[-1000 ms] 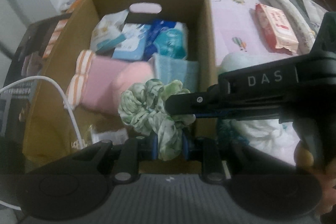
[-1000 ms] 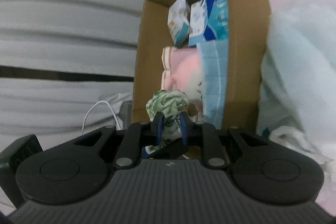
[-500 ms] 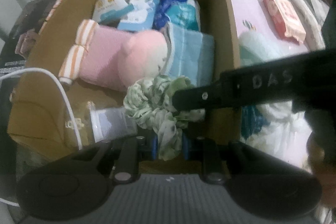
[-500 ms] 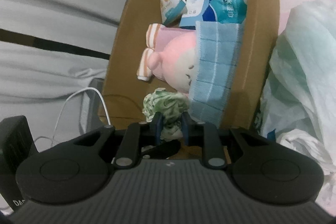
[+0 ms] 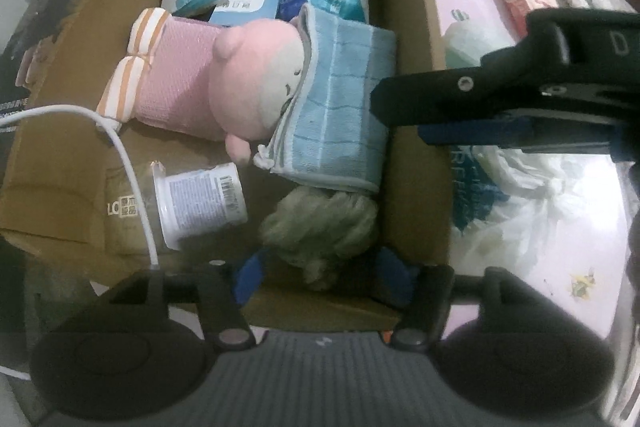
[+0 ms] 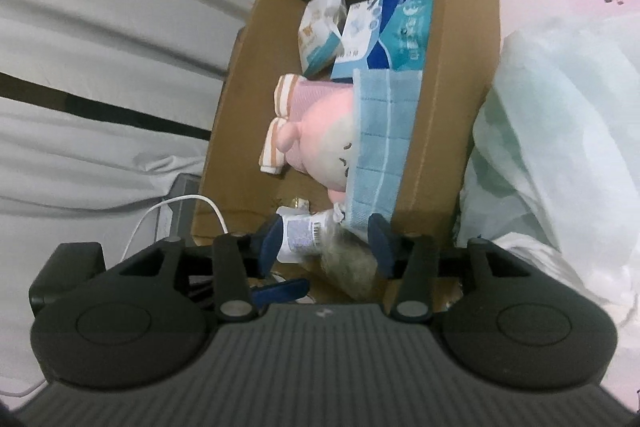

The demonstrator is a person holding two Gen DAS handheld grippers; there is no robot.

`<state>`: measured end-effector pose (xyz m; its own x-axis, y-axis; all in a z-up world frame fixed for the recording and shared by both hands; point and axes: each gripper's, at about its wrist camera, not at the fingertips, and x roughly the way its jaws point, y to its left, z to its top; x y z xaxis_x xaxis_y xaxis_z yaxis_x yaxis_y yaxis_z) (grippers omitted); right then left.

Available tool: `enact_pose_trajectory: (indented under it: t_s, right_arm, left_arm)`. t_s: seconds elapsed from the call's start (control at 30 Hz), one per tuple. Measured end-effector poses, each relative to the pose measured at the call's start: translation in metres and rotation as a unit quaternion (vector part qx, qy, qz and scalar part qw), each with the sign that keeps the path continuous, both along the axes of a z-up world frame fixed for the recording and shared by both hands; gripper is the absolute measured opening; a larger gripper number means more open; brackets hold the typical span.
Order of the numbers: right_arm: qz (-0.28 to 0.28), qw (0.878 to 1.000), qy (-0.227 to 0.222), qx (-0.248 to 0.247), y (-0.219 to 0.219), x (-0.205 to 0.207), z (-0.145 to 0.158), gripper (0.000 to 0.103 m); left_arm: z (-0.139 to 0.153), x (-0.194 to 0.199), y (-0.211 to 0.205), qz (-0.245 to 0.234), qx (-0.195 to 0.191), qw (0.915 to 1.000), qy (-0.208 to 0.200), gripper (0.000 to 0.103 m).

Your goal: Organize soft objects

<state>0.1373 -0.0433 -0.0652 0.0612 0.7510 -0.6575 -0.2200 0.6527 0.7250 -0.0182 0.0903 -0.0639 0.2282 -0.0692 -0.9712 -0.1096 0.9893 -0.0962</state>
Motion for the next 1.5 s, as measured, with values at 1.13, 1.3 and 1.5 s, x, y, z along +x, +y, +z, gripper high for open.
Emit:
enact_pose_trajectory:
  t_s: [1.13,1.3,1.5]
  right_arm:
    - [-0.056,0.946,-0.18,-0.264,-0.04,-0.095,0.028,0.102]
    - [-0.061,0.946,-0.161,-0.275,-0.042,-0.101,0.023,0.102]
    - [-0.052,0.947,-0.154,-0.278,-0.04,-0.111,0.021,0.102]
  left_arm:
    - [0.043,-0.03,0.004,0.123,0.097,0.9873,-0.026,0.096]
    - [0.046,-0.038,0.001,0.119,0.101,0.9875,-0.017,0.096]
    - [0.046,-0.046,-0.001,0.116,0.097,0.9885,-0.009,0.096]
